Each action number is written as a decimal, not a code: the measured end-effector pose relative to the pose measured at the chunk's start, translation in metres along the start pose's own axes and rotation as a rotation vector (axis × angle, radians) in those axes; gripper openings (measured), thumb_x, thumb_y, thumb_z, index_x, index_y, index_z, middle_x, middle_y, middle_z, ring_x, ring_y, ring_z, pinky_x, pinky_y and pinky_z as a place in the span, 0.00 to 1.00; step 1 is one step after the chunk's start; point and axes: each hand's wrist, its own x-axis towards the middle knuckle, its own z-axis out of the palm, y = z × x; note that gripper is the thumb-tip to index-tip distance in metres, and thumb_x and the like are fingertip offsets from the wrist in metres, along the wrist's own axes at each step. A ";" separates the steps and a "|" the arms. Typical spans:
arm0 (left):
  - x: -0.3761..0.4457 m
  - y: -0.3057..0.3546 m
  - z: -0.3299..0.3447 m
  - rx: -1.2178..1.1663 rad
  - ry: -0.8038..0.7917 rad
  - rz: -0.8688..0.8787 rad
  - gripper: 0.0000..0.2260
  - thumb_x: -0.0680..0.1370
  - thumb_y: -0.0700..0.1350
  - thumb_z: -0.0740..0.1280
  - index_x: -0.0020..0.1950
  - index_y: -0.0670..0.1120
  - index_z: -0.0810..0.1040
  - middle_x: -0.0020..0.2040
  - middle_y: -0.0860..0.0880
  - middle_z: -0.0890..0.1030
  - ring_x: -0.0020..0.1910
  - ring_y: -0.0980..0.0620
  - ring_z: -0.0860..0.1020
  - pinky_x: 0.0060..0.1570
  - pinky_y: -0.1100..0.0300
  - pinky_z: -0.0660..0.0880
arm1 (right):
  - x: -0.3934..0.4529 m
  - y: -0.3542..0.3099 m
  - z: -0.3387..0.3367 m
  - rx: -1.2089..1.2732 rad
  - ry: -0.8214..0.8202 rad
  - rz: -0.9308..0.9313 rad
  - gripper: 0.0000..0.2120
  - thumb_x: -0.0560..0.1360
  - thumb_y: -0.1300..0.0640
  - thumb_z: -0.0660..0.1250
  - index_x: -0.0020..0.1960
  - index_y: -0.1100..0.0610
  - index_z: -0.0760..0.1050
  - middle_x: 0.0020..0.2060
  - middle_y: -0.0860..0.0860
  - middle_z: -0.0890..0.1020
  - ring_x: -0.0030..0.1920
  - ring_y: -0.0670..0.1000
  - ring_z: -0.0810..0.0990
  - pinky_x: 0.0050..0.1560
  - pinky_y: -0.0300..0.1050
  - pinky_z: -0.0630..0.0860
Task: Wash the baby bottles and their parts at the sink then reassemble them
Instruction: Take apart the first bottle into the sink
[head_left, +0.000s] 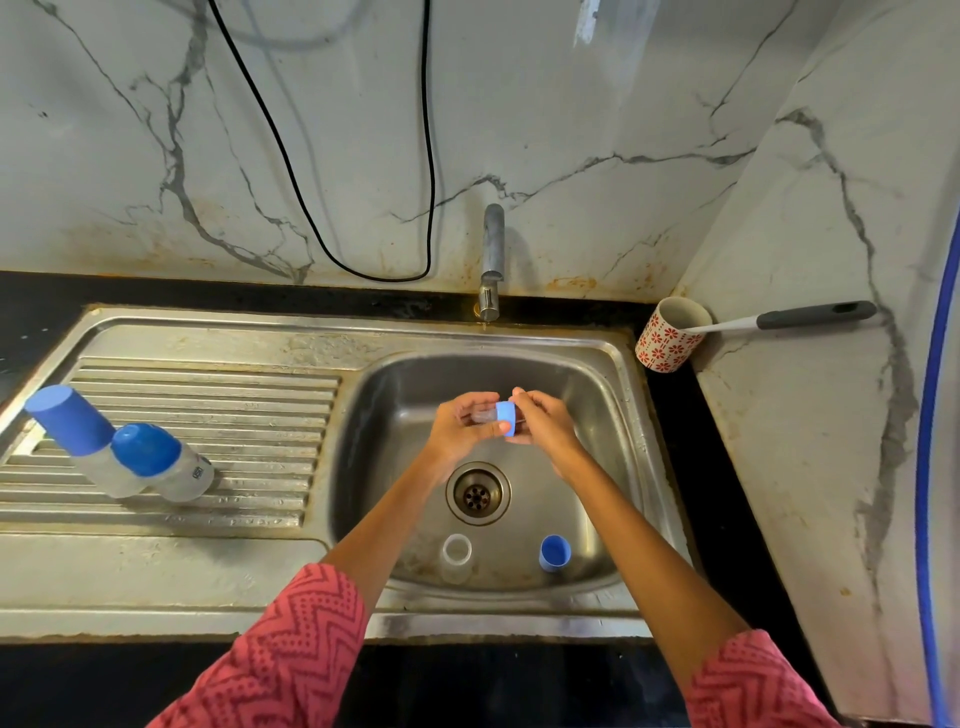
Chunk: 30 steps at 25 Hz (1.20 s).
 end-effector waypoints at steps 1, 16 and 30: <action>0.001 0.000 0.000 0.027 0.011 0.037 0.20 0.68 0.33 0.74 0.60 0.37 0.76 0.51 0.43 0.80 0.48 0.50 0.80 0.48 0.63 0.78 | -0.001 -0.001 0.000 -0.003 -0.030 0.003 0.15 0.79 0.52 0.62 0.55 0.63 0.77 0.49 0.59 0.81 0.50 0.56 0.82 0.44 0.46 0.82; -0.005 -0.011 0.003 0.336 -0.015 0.114 0.17 0.78 0.43 0.65 0.65 0.39 0.71 0.54 0.44 0.79 0.48 0.51 0.80 0.42 0.66 0.78 | -0.008 -0.004 -0.002 0.087 -0.123 0.034 0.12 0.79 0.58 0.63 0.54 0.67 0.77 0.45 0.58 0.80 0.41 0.49 0.80 0.36 0.35 0.77; -0.007 0.005 0.018 0.479 0.324 -0.076 0.20 0.80 0.44 0.57 0.29 0.40 0.72 0.26 0.48 0.71 0.26 0.55 0.67 0.23 0.70 0.63 | -0.015 -0.010 0.024 -0.074 -0.109 0.030 0.11 0.81 0.57 0.59 0.44 0.61 0.75 0.36 0.53 0.74 0.35 0.46 0.69 0.34 0.37 0.66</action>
